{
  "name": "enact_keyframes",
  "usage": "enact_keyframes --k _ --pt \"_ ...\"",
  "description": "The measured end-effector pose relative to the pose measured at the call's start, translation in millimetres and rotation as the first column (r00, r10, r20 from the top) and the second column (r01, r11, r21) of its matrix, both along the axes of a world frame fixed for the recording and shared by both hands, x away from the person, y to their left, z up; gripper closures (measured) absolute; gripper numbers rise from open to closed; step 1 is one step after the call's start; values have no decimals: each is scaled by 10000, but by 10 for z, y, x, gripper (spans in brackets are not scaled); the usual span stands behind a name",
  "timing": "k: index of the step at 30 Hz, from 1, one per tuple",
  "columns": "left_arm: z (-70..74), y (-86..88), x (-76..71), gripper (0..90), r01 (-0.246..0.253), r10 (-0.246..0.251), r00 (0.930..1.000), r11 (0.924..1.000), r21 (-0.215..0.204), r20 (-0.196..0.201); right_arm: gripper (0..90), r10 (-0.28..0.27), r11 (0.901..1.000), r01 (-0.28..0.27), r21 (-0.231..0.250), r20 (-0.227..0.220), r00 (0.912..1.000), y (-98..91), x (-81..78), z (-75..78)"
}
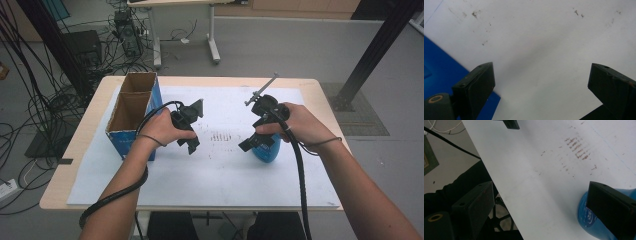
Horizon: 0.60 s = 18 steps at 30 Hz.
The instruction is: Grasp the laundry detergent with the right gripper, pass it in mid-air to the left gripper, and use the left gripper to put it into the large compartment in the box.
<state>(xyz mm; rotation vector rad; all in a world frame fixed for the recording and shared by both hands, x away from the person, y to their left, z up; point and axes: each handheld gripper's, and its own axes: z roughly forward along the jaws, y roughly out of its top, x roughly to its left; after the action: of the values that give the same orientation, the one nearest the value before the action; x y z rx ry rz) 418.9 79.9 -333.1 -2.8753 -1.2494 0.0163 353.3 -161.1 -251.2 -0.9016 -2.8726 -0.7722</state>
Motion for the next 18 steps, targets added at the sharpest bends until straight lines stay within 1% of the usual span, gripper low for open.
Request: enact_keyframes --k 3,4,7,10,11,12,15,18 --pt "7 -9 -12 76 45 -45 10000 10000 12 -2 76 -85 10000 85 3 111 9999 -31 -41 -50" --pt "12 -8 -12 76 83 -83 10000 9999 74 -9 76 -85 10000 85 3 111 9999 -31 -41 -50" --pt "4 -5 -23 76 -13 13 10000 10000 73 2 76 -137 9999 137 11 227 9996 -57 -67 -75" --pt "-9 2 -31 76 -74 74 10000 9999 136 -10 76 -256 9994 250 218 277 9993 -90 -109 -115" --pt "-11 8 -35 76 -44 44 10000 9999 143 -44 76 -256 9994 250 218 277 9993 -90 -109 -115" --pt "-13 9 -43 76 -64 65 10000 9999 134 -13 76 -213 9996 206 212 306 9993 -102 -120 -132" --pt "-4 13 -63 76 -85 85 10000 9999 70 32 75 -332 9990 323 297 304 9990 -125 -146 -169" --pt "12 9 -93 76 -4 4 9999 10000 8 104 69 -373 9985 357 409 403 9985 -163 -182 -196"
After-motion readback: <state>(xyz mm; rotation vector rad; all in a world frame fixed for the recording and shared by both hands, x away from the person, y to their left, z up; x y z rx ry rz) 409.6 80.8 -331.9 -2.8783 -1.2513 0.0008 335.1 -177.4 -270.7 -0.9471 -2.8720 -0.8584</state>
